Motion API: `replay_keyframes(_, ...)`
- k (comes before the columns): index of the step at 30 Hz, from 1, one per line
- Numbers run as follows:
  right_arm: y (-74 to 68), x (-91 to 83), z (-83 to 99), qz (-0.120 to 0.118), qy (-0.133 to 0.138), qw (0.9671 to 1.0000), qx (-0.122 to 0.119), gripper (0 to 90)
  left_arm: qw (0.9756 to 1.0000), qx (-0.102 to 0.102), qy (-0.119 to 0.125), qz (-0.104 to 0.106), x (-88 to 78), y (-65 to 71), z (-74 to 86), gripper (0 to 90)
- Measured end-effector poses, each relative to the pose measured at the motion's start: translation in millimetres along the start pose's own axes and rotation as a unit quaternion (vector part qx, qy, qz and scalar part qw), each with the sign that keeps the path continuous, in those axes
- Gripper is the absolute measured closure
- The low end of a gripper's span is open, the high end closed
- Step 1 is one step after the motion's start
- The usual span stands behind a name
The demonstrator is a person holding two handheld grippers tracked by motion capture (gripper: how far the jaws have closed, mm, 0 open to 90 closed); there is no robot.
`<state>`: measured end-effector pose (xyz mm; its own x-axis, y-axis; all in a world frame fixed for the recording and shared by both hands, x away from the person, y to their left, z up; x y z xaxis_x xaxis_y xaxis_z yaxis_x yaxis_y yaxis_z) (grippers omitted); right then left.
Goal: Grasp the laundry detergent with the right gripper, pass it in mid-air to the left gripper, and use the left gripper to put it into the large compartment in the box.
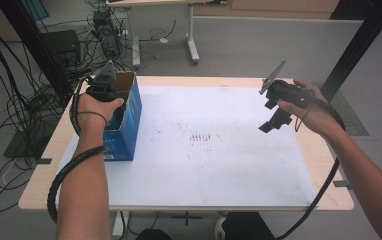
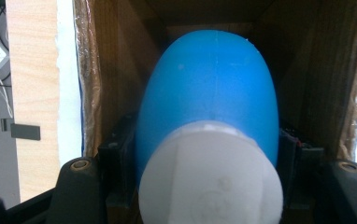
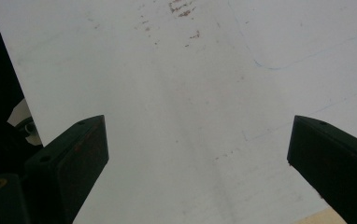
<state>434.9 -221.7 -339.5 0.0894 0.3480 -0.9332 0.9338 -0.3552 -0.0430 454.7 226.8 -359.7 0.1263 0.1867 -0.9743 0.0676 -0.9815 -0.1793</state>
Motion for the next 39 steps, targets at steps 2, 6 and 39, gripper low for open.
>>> replay_keyframes(2, 0.0, -0.2, 0.2, 0.000, 0.000, 1.0000, 0.000, 5.3, 1.0000, 0.000, 0.000, 0.000, -0.1, 0.1, 0.0, 36.3)
replay_keyframes(6, 0.4, -0.6, 0.6, 0.001, 0.000, 1.0000, -0.001, 5.3, 1.0000, 0.001, 0.000, -0.001, -0.1, 0.4, -0.2, 36.3)
replay_keyframes(39, -0.3, -2.1, 1.5, 0.001, 0.005, 1.0000, 0.000, 5.3, 1.0000, 0.005, 0.000, -0.004, -0.5, 1.3, 0.2, 33.9)
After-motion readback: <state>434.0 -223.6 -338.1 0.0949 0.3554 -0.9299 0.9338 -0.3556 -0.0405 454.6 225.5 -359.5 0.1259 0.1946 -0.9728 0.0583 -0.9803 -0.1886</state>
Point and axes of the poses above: each handheld gripper's, and its own axes: x roughly forward along the jaws, z roughly out of its underside, y roughly to its right, the point moved 9 cm from there along x, roughly forward along the jaws, and after that the axes turned 4 degrees about -z, right-handed, at the moved point
